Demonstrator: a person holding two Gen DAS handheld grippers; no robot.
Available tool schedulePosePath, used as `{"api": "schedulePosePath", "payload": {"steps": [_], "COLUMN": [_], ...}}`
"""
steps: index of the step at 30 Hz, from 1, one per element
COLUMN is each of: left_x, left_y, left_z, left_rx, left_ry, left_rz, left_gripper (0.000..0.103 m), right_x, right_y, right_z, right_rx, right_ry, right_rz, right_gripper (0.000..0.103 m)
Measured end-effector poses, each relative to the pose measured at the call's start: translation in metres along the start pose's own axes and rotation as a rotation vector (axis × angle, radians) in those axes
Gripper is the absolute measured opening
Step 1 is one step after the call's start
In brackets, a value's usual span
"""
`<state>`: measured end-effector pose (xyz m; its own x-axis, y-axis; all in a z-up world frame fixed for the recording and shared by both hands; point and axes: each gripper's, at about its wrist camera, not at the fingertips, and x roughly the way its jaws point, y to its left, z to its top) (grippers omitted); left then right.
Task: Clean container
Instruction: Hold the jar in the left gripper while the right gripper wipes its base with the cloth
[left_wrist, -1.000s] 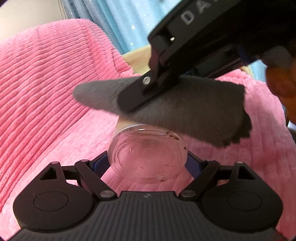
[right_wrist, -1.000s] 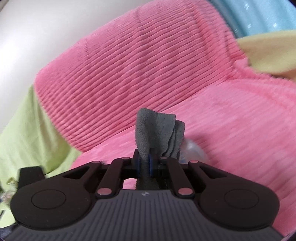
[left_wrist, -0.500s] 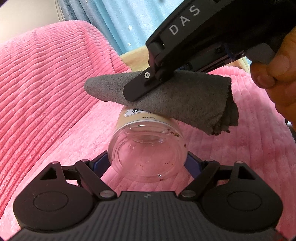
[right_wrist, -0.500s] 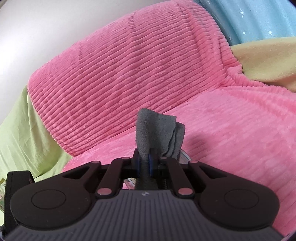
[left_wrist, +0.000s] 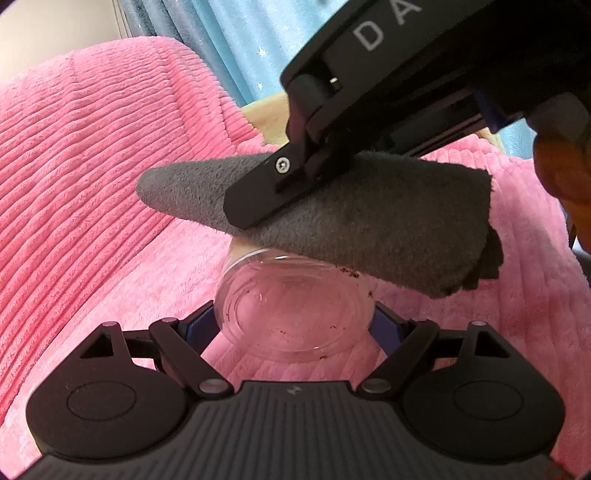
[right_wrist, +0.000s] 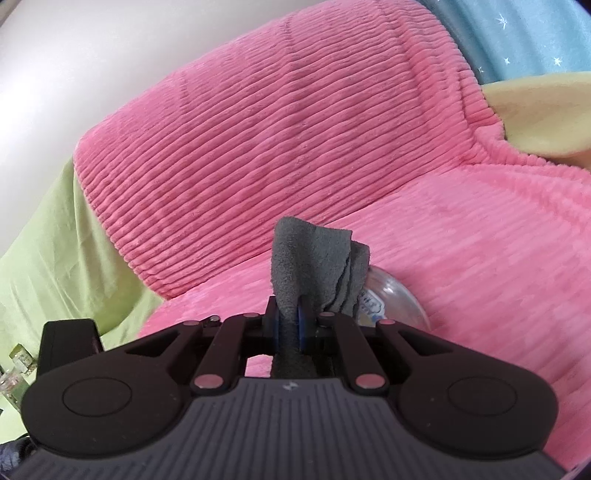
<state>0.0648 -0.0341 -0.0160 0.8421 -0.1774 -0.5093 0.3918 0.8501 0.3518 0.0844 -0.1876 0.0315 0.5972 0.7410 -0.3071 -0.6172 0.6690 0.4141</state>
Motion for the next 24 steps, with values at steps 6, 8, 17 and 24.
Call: {"api": "schedulePosePath", "payload": {"steps": [6, 8, 17, 24], "left_x": [-0.002, -0.005, -0.036, -0.044], "left_y": [0.001, 0.003, 0.013, 0.021], "left_z": [0.002, 0.003, 0.009, 0.009], "left_rx": [0.007, 0.008, -0.048, -0.117], "left_ry": [-0.001, 0.001, -0.01, -0.025], "left_rz": [-0.012, -0.019, -0.074, -0.095], "left_gripper": [0.085, 0.085, 0.085, 0.085], "right_x": [-0.002, -0.004, -0.012, -0.014], "right_y": [-0.009, -0.016, -0.03, -0.036], "right_z": [0.002, 0.002, 0.005, 0.006], "right_rx": [0.049, 0.079, 0.174, 0.229], "right_ry": [-0.055, -0.078, -0.083, -0.068], "right_rz": [-0.069, -0.109, -0.088, -0.098], "right_gripper": [0.006, 0.007, 0.007, 0.007]}}
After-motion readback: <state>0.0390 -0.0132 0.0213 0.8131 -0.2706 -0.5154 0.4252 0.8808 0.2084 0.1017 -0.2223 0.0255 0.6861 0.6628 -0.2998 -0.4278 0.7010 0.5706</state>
